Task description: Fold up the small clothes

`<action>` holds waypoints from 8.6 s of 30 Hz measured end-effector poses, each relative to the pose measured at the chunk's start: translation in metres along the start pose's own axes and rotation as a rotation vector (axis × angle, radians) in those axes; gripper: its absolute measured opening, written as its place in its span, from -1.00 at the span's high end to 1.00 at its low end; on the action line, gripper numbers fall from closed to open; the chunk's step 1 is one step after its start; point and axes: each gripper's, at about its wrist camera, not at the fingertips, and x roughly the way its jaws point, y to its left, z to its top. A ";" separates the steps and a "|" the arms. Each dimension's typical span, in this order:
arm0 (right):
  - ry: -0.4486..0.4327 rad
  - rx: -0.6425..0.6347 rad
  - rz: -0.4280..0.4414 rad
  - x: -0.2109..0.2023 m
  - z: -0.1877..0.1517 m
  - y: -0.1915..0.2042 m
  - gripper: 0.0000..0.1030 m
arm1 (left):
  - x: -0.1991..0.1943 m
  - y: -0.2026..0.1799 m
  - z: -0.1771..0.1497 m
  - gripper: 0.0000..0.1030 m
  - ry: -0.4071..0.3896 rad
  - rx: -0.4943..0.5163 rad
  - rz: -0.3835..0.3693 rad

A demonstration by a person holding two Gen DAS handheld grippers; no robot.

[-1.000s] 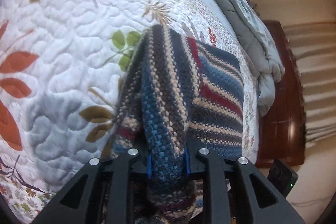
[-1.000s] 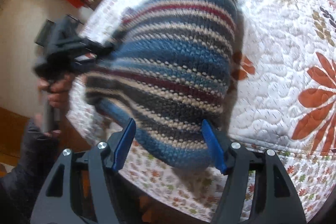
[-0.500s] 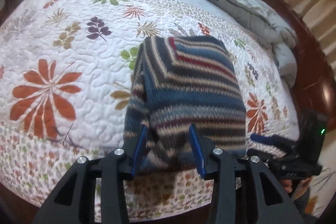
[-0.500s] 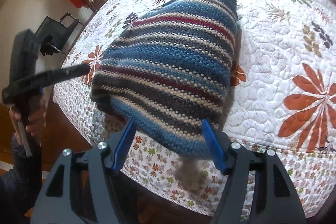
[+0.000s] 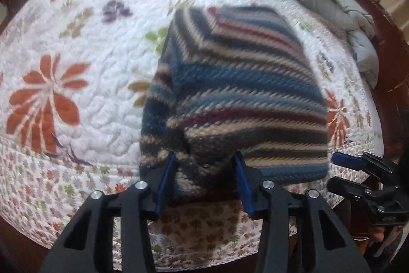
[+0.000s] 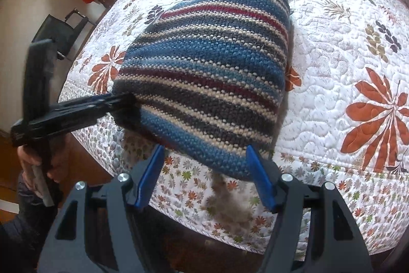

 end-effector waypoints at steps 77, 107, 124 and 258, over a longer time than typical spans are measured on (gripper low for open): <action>-0.013 0.121 -0.019 0.049 0.141 -0.091 -0.08 | 0.019 -0.038 0.090 0.28 -0.095 0.089 0.011; 0.065 0.191 0.243 0.071 0.100 -0.092 -0.67 | 0.078 0.064 0.096 -0.60 0.140 -0.211 -0.433; -0.018 0.187 0.295 0.027 0.092 -0.089 0.14 | 0.058 0.039 0.075 0.18 0.057 -0.277 -0.466; -0.249 0.253 -0.408 -0.114 -0.060 -0.068 -0.91 | -0.063 -0.159 -0.027 -0.78 -0.227 0.136 0.347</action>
